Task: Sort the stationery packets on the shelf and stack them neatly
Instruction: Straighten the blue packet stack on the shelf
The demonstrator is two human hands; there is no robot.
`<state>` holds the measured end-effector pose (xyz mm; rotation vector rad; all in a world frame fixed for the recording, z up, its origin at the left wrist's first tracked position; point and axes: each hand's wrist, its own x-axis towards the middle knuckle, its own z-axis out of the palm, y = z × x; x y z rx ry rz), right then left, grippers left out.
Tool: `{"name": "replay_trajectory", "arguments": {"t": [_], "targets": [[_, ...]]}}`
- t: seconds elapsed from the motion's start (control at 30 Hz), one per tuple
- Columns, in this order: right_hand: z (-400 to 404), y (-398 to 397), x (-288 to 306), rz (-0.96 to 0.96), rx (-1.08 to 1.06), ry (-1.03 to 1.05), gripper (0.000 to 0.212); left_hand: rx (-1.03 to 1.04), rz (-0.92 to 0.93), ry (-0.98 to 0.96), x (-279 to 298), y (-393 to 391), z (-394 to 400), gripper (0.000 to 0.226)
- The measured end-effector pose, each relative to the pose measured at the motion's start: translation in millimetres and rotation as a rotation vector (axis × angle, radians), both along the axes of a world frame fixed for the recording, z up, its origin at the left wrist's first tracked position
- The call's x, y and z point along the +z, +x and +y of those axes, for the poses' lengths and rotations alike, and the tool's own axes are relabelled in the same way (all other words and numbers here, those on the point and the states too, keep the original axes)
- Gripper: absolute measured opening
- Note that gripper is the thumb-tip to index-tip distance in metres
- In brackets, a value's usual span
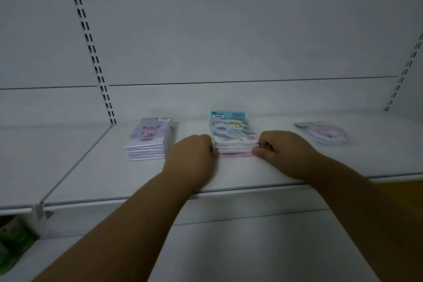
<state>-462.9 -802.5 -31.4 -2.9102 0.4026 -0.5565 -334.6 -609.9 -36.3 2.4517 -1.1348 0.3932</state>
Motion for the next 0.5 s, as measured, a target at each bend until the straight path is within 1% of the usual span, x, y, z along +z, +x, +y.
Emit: {"name": "replay_trajectory", "arguments": {"t": [0.17,0.3,0.5], "targets": [[-1.9,3.3,-3.4,-0.015,0.009,0.011,0.031,0.050,0.036,0.005,1.0,-2.1,-1.7,0.023],[-2.5,2.5,-2.0,-0.001,0.048,0.010,0.025,0.096,0.053,0.009,0.9,-3.2,-2.9,0.021],[1.0,0.1,1.4,0.014,0.043,0.025,0.024,0.107,0.070,0.023,2.1,-4.9,-2.2,0.023]]}}
